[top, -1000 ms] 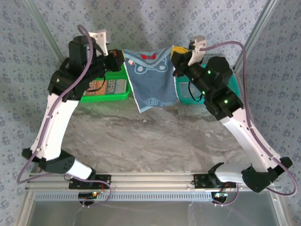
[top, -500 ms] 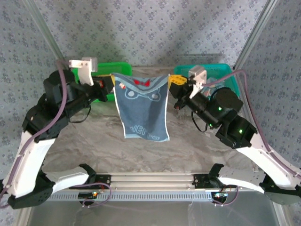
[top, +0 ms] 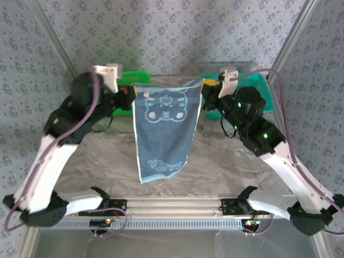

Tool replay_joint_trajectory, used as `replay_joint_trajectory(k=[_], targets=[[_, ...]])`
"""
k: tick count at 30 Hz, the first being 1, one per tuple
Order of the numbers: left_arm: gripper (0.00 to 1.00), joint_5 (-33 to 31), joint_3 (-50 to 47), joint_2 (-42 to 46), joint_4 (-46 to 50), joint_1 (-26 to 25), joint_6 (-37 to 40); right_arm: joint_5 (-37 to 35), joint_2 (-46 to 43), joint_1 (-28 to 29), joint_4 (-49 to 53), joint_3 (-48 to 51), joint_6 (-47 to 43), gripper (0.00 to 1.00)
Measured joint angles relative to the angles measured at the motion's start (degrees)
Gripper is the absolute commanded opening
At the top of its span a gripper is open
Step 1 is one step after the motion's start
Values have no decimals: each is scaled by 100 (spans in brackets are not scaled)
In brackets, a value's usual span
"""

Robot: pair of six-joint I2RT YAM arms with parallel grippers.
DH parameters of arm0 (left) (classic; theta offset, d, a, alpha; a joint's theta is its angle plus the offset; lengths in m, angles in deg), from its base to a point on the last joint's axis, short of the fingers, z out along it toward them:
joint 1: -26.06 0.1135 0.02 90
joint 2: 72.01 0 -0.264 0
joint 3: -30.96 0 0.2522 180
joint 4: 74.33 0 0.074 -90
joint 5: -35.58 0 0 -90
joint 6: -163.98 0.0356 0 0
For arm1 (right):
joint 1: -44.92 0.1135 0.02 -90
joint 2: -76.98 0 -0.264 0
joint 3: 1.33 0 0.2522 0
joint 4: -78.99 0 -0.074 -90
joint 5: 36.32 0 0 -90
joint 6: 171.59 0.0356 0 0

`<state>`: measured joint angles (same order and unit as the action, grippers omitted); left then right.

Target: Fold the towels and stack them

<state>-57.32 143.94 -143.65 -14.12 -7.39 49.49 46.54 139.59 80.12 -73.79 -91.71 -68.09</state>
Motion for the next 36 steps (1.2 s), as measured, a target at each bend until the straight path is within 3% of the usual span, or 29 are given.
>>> replay_joint_trajectory(k=[7, 14, 19, 26, 31, 36], targets=[[0, 966, 616, -2076, -133, 949, -7, 1049, 1526, -1180, -413, -146, 479, 0], [0, 1438, 2074, -3484, 4, 1360, 92, 1561, 2964, -1515, -562, -800, 625, 0], [0, 1644, 2114, -3652, -4, 1449, 109, 1716, 3279, -1537, -643, -940, 664, 0], [0, 1775, 1093, -3644, -160, 1438, -44, 1816, 3239, -1547, -748, -584, 671, 0], [0, 1770, 857, -3394, -164, 1438, -155, 1808, 2789, -1539, -730, -177, 688, 0], [0, 1770, 874, -2465, -315, 1397, -212, 1744, 1982, -1432, -754, -133, 662, 0]])
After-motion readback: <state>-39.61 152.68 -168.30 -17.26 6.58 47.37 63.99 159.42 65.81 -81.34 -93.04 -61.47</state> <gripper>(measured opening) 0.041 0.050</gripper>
